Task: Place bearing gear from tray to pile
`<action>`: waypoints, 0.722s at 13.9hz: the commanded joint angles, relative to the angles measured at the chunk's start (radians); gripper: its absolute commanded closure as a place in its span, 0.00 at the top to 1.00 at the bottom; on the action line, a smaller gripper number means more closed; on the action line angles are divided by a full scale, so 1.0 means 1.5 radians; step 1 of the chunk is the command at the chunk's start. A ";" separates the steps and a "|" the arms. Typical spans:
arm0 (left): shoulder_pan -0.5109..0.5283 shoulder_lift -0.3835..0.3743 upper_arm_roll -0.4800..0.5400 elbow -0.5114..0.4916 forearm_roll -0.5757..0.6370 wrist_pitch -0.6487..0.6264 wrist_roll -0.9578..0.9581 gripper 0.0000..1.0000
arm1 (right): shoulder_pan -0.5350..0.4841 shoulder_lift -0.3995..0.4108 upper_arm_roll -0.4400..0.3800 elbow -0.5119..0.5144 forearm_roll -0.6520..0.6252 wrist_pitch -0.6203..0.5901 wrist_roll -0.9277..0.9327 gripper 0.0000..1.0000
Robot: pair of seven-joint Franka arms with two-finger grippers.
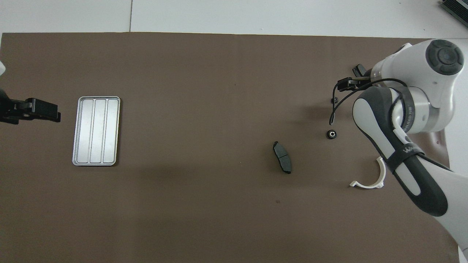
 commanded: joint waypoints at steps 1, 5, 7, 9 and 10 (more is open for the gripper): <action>0.008 -0.020 -0.003 -0.021 -0.008 0.007 0.011 1.00 | -0.010 -0.071 -0.003 -0.015 -0.001 -0.062 0.003 1.00; 0.008 -0.020 -0.002 -0.021 -0.008 0.006 0.011 1.00 | -0.014 -0.150 -0.004 -0.015 0.002 -0.188 0.000 1.00; 0.008 -0.020 -0.003 -0.021 -0.008 0.006 0.011 1.00 | -0.014 -0.188 -0.004 -0.015 0.001 -0.238 0.000 1.00; 0.008 -0.020 -0.003 -0.022 -0.008 0.005 0.010 1.00 | -0.013 -0.216 -0.004 -0.006 -0.001 -0.288 -0.001 1.00; 0.007 -0.021 -0.003 -0.022 -0.008 0.006 0.011 1.00 | -0.013 -0.223 -0.003 0.008 -0.001 -0.321 -0.004 1.00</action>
